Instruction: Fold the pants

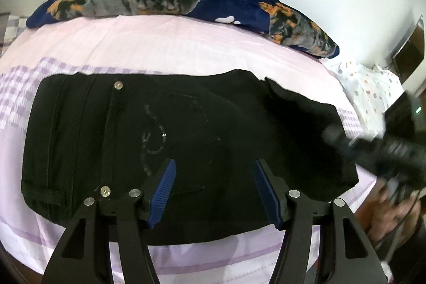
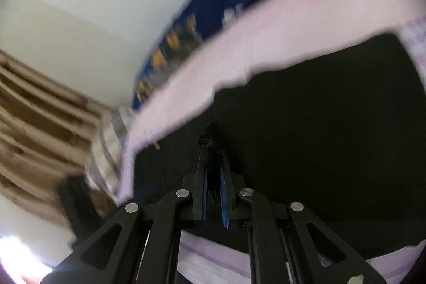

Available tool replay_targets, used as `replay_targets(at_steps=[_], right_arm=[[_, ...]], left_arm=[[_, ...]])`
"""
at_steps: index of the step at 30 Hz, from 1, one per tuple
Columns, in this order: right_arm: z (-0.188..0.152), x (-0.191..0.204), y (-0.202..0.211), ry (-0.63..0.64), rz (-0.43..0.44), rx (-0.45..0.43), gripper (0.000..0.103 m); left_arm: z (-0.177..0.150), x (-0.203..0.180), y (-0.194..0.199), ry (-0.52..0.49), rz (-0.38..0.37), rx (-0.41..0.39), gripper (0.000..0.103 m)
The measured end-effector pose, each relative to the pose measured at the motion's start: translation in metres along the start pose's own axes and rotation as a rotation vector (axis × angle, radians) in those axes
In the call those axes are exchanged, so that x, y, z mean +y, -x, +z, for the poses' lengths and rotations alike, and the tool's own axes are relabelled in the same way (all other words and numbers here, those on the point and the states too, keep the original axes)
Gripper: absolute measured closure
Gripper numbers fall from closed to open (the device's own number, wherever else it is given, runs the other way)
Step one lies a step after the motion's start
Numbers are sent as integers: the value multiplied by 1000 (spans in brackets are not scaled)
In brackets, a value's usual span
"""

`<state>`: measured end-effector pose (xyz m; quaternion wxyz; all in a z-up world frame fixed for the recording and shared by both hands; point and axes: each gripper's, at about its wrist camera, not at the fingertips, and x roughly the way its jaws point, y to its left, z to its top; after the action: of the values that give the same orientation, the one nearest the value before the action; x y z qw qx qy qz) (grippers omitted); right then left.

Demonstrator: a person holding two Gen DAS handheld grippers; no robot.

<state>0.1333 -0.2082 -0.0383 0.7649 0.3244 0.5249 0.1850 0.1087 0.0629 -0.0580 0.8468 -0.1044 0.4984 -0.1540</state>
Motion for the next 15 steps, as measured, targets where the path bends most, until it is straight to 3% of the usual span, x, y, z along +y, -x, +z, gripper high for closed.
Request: replay_targets(at_steps=[3, 10, 15], right_arm=[[-15, -6, -23, -15, -8, 72, 93], [-30, 3, -35, 98, -58, 127, 89], [-37, 5, -31, 151, -62, 186, 59]], left_arm=[[-4, 3, 0, 8, -9, 6, 41], [-3, -2, -6, 13, -67, 29, 41], [-2, -8, -11, 26, -116, 59, 41]])
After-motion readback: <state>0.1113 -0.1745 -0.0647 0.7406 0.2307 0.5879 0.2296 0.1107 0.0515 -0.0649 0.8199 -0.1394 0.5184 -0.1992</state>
